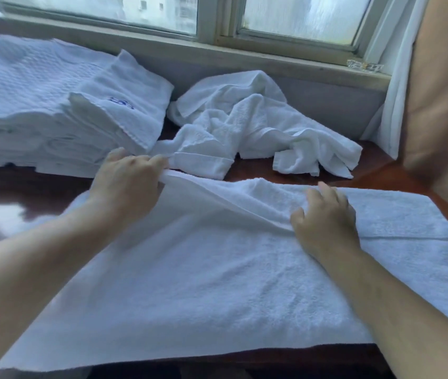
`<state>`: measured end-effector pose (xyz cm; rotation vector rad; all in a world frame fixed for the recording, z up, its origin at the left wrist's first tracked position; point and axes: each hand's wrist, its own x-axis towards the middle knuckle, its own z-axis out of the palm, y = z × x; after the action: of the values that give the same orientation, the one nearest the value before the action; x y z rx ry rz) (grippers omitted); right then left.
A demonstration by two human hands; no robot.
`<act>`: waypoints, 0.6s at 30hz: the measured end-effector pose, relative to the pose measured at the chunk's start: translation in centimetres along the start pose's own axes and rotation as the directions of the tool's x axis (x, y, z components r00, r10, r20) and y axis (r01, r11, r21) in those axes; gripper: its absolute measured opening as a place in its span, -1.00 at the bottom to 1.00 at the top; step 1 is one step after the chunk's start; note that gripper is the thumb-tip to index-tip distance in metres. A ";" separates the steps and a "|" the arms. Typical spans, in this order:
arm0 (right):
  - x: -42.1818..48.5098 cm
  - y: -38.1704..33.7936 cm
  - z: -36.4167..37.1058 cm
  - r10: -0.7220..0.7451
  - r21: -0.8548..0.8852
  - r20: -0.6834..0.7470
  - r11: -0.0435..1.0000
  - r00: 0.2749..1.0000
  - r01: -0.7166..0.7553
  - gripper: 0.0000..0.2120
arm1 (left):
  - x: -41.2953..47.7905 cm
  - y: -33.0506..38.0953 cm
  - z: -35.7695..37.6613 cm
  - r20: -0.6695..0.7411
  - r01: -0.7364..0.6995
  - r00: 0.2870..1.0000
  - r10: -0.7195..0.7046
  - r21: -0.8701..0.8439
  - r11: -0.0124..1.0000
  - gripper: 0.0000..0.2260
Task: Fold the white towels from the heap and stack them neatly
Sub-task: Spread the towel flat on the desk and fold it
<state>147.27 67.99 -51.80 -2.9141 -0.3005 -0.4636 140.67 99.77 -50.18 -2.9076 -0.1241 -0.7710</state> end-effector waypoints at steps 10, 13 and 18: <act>-4.6 -18.6 0.6 -0.613 0.358 0.278 0.781 0.739 0.512 -0.55 | 3.2 -1.6 -5.3 0.099 -0.267 0.958 0.270 -0.036 0.963 -0.60; -2.7 -19.7 2.5 -0.565 0.257 0.472 0.823 0.677 0.507 -0.42 | 3.2 -2.6 -6.4 0.135 -0.366 0.924 0.357 0.048 0.929 -0.69; -0.8 -20.2 3.2 -0.537 0.312 0.417 0.842 0.733 0.440 -0.44 | 1.0 -3.7 -6.1 0.112 -0.263 0.960 0.256 0.050 0.964 -0.53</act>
<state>142.86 88.00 -52.24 -2.6770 -1.1432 0.2644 138.17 102.55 -44.07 -2.8239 0.2159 -0.5604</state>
